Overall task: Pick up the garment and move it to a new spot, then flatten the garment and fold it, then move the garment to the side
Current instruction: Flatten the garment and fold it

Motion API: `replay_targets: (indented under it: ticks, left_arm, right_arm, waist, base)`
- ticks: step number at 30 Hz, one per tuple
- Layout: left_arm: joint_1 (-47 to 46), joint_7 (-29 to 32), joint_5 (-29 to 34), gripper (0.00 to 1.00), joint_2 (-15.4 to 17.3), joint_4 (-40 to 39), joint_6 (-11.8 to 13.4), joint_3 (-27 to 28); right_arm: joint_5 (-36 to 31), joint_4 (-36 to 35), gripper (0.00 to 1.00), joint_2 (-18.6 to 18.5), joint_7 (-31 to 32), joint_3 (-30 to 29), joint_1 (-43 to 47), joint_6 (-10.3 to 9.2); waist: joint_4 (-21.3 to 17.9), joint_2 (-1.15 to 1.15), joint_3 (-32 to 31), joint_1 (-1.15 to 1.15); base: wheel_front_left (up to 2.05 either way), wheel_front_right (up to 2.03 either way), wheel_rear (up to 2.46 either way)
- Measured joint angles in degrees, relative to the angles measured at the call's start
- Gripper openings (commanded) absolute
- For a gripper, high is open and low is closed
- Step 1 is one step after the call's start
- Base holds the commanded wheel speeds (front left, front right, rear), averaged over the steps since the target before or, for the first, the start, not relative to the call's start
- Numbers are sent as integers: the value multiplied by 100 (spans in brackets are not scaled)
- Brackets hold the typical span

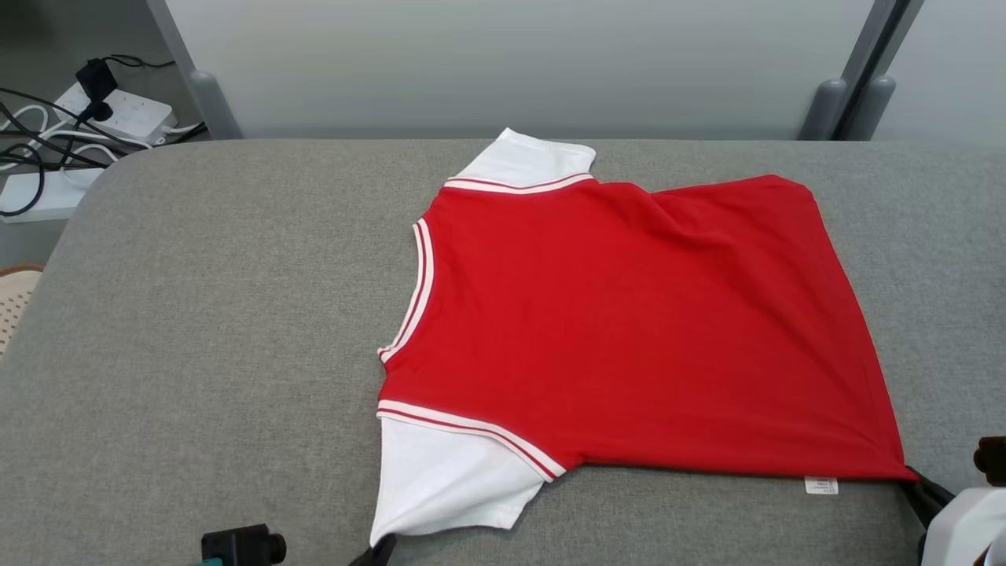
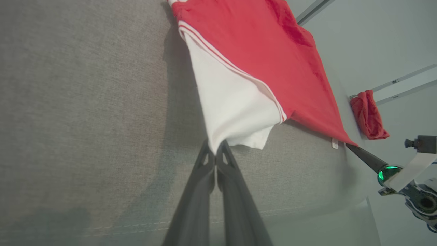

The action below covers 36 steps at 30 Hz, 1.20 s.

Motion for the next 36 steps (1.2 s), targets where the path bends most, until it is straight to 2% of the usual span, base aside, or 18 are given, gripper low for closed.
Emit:
replay_targets:
  ticks: [9, 15, 16, 17, 19, 20, 21, 22, 23, 24, 25, 31, 36]
  left_arm:
    - [16, 345, -16, 0, 56, 10, 159, -144]
    - [-13, 401, -51, 0, -114, 582, 144, -204]
    - [-38, 401, -23, 0, -172, 719, 142, -226]
    - [-62, 401, 4, 0, -220, 843, 138, -248]
    - [-156, 399, 4, 0, -349, 1062, 90, -269]
    - [-197, 394, 5, 7, -390, 1137, 89, -282]
    - [-239, 378, 18, 11, -423, 1203, 90, -292]
    - [-269, 344, 77, 26, -446, 1271, 91, -297]
    - [-291, 334, 178, 36, -452, 1328, 101, -333]
    - [-294, 332, 237, 85, -457, 1377, 122, -357]
    - [-294, 326, 247, 100, -470, 1417, 162, -370]
    - [-283, 233, 377, 100, -348, 1368, 433, -398]
    - [-273, -397, 658, 100, -158, 1022, 868, -52]
  right_arm:
    - [-342, -358, 0, 23, 283, -523, 455, 0]
    - [-720, -385, 0, 245, 383, -791, 484, 0]
    - [-727, -380, 11, 300, 394, -849, 492, 0]
    - [-747, -374, 29, 349, 393, -907, 498, 0]
    - [-791, -369, 55, 394, 392, -946, 499, 0]
    - [-814, -369, 80, 408, 392, -965, 500, 0]
    - [-822, -369, 100, 420, 391, -993, 502, 0]
    - [-833, -372, 100, 441, 391, -1043, 504, 0]
    - [-880, -372, 100, 455, 388, -1098, 511, -1]
    - [-922, -379, 100, 458, 372, -1133, 522, 0]
    - [-948, -398, 100, 460, 371, -1166, 543, -1]
    - [-1134, -768, 100, 485, 402, -1526, 804, -1]
    - [-1459, -1455, 100, 615, 390, -2034, 899, -1]
  waist:
    - [-26, 0, -25, 0]
    - [-32, 0, 11, 0]
    - [-29, 0, 15, 0]
    - [-25, 0, 17, 0]
    - [-14, 0, 15, 0]
    - [-12, 0, 9, 0]
    - [-12, 0, 2, 0]
    - [-14, 0, -6, 0]
    - [-15, 0, -15, 0]
    - [-14, 0, -28, 0]
    - [-11, 0, -45, 0]
    - [-18, 0, -169, 1]
    - [-15, 0, -299, 0]
  base:
    - [0, 0, 0]
    - [0, 0, 0]
    - [0, 0, 0]
    - [0, 0, 0]
    - [0, 0, 0]
    - [0, 0, 0]
    - [0, 0, 0]
    - [0, 0, 0]
    - [0, 0, 0]
    - [0, 0, 0]
    - [0, 0, 0]
    - [0, 0, 0]
    - [0, 0, 0]
